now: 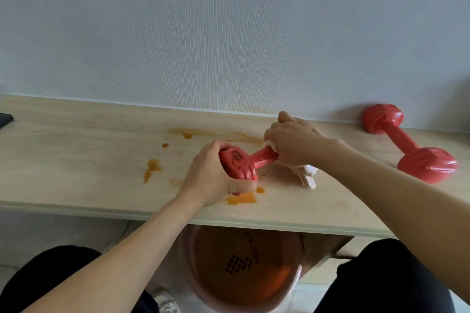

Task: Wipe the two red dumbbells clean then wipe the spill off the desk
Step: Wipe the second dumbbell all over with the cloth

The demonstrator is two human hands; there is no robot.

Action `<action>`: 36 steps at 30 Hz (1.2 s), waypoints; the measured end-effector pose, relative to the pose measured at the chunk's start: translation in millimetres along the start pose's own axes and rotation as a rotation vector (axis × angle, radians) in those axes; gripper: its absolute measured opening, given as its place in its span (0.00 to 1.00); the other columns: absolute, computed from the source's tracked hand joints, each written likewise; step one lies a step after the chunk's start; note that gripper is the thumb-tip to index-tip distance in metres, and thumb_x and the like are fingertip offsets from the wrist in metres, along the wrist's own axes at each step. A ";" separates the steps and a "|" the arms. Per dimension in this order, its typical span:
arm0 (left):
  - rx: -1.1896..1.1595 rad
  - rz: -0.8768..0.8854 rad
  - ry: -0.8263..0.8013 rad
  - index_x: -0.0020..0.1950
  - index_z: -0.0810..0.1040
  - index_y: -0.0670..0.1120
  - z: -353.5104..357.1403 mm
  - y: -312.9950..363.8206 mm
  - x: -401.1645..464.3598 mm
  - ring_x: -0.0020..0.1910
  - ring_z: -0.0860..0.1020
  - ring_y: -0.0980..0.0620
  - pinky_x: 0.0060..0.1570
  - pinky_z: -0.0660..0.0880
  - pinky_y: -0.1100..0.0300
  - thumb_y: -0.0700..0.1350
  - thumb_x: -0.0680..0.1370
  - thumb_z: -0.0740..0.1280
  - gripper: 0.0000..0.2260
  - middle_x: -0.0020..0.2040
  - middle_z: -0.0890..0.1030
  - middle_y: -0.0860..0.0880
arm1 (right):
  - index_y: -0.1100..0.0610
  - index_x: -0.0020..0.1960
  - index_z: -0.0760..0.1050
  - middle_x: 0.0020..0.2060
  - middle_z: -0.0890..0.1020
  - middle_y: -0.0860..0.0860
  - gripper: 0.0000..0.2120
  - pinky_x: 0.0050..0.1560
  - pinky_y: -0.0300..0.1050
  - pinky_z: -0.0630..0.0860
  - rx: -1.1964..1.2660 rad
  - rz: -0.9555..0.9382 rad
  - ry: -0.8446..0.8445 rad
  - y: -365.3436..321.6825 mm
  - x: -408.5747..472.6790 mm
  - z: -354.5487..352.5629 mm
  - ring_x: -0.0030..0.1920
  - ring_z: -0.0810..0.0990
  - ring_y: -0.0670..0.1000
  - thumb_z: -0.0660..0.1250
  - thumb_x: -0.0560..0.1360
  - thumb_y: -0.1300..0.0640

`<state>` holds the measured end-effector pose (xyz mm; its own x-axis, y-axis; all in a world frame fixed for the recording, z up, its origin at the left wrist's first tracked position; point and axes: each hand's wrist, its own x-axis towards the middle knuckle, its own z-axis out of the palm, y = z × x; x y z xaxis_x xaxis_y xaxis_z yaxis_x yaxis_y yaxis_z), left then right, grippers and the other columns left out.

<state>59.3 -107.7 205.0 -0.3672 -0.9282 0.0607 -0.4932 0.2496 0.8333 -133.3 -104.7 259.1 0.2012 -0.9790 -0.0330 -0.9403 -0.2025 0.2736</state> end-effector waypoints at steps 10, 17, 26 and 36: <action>-0.004 -0.041 -0.007 0.61 0.72 0.52 -0.8 0.9 6.1 0.50 0.76 0.57 0.39 0.69 0.71 0.55 0.52 0.82 0.40 0.54 0.77 0.55 | 0.57 0.59 0.77 0.54 0.75 0.57 0.18 0.49 0.54 0.74 0.360 0.039 0.334 -20.8 -40.4 24.3 0.55 0.70 0.59 0.62 0.71 0.57; 0.009 -0.067 -0.003 0.58 0.73 0.53 -3.8 4.1 4.2 0.49 0.76 0.59 0.43 0.72 0.66 0.58 0.51 0.81 0.38 0.51 0.78 0.57 | 0.57 0.51 0.83 0.43 0.81 0.54 0.23 0.33 0.51 0.78 0.455 -0.145 0.434 -36.1 -44.7 24.7 0.42 0.77 0.60 0.53 0.68 0.50; 0.052 -0.072 0.005 0.61 0.72 0.51 -2.9 8.7 1.9 0.51 0.75 0.55 0.43 0.69 0.67 0.58 0.54 0.80 0.38 0.53 0.76 0.55 | 0.55 0.58 0.79 0.50 0.79 0.53 0.16 0.35 0.48 0.77 0.432 0.042 0.466 -21.9 -39.9 43.2 0.47 0.75 0.59 0.72 0.71 0.56; -0.067 -0.192 -0.044 0.56 0.76 0.48 -8.2 11.8 7.2 0.48 0.78 0.58 0.40 0.70 0.66 0.57 0.60 0.79 0.29 0.51 0.80 0.53 | 0.54 0.58 0.78 0.53 0.80 0.52 0.20 0.39 0.54 0.78 0.410 0.085 0.432 0.1 -21.5 42.1 0.49 0.74 0.62 0.52 0.77 0.51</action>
<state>57.4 -113.6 219.8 -0.3062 -0.9436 -0.1258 -0.5045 0.0488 0.8620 -149.2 -84.7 219.3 0.1336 -0.9110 0.3901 -0.9699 -0.2011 -0.1374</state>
